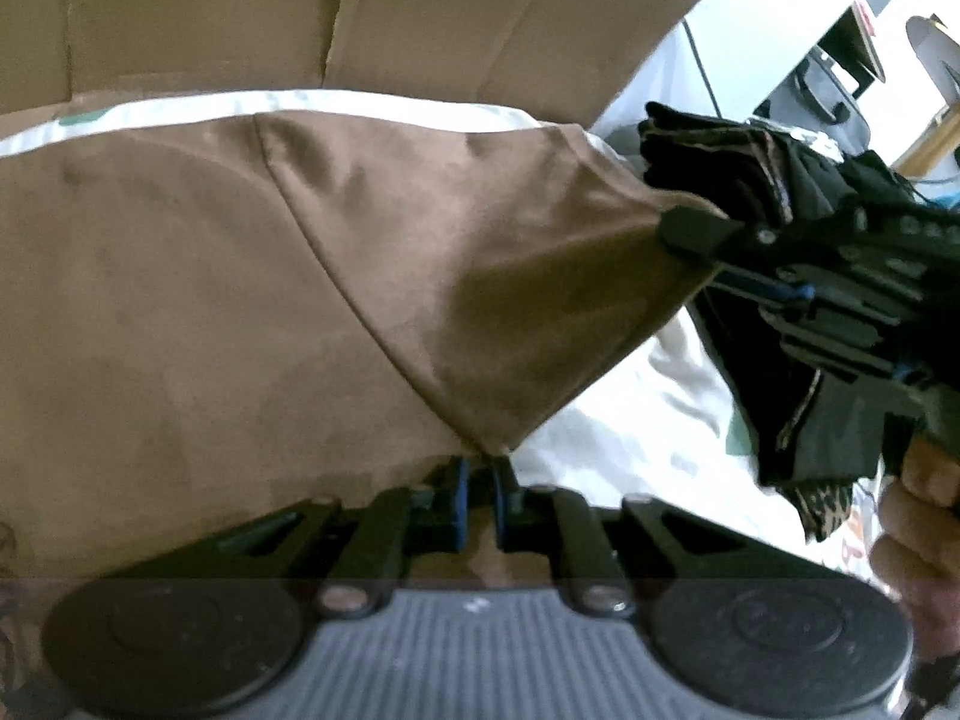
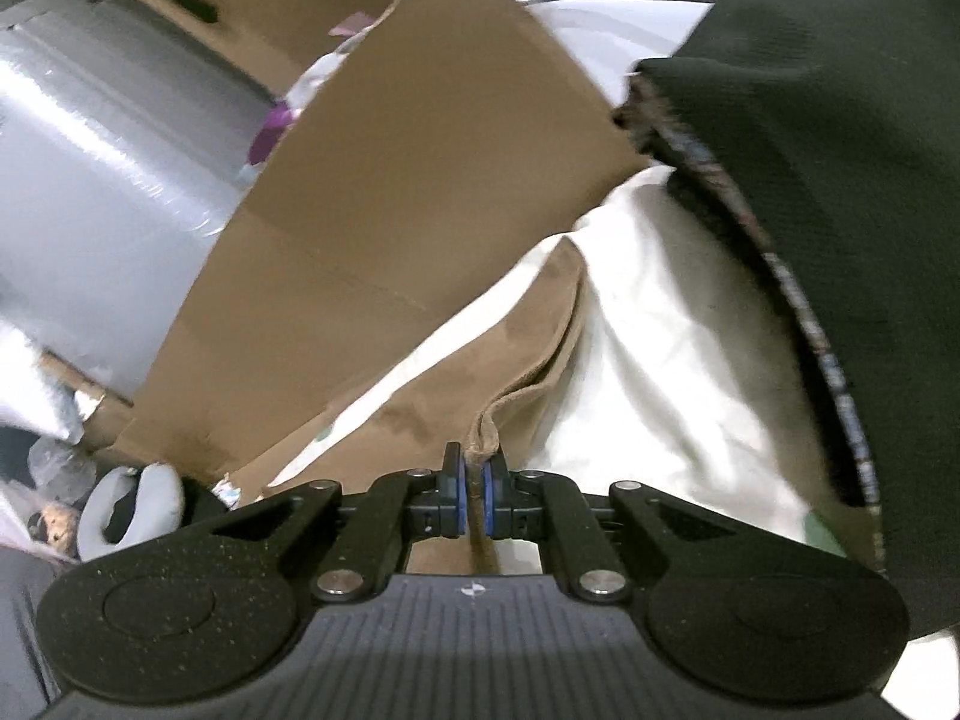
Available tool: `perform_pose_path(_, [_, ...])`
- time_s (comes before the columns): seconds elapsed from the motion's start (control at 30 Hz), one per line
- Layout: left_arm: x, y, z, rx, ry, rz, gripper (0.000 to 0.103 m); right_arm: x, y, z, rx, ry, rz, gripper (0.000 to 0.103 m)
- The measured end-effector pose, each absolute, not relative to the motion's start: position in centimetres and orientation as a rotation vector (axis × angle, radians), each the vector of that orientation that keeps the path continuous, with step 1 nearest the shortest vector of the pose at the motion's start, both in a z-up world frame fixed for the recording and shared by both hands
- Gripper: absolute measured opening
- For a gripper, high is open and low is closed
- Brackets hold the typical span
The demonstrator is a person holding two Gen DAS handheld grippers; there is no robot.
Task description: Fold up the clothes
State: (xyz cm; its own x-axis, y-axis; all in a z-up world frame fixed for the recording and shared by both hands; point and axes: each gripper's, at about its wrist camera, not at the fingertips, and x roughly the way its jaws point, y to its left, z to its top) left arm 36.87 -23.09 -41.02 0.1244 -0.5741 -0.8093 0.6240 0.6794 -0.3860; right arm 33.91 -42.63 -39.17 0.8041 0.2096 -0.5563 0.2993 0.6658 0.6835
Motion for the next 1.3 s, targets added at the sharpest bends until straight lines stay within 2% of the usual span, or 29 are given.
perform_pose_path(0.3, [36.6, -23.1, -41.6, 0.017, 1.145, -0.870, 0.008, 34.3, -41.6, -38.4, 0.852, 0.669, 0.035, 0.004])
perform_pose_path(0.67, [36.9, -22.3, -42.6, -0.153, 1.182, -0.800, 0.008, 33.8, -39.1, -37.6, 0.851, 0.717, 0.140, 0.004])
perform_pose_path(1.13, [37.7, -21.8, -43.0, -0.266, 1.239, -0.751, 0.009, 33.8, -36.7, -38.5, 0.884, 0.794, 0.198, 0.003])
perform_pose_path(1.2, [37.6, -21.8, -42.9, -0.266, 1.242, -0.765, 0.015, 33.9, -36.6, -38.7, 0.890, 0.805, 0.206, 0.004])
perform_pose_path(1.27, [37.4, -21.7, -42.6, -0.269, 1.246, -0.789, 0.030, 33.9, -36.5, -38.8, 0.891, 0.807, 0.218, 0.006])
perform_pose_path(1.3, [37.2, -21.5, -42.5, -0.280, 1.250, -0.795, 0.034, 33.9, -36.5, -38.8, 0.887, 0.805, 0.223, 0.006])
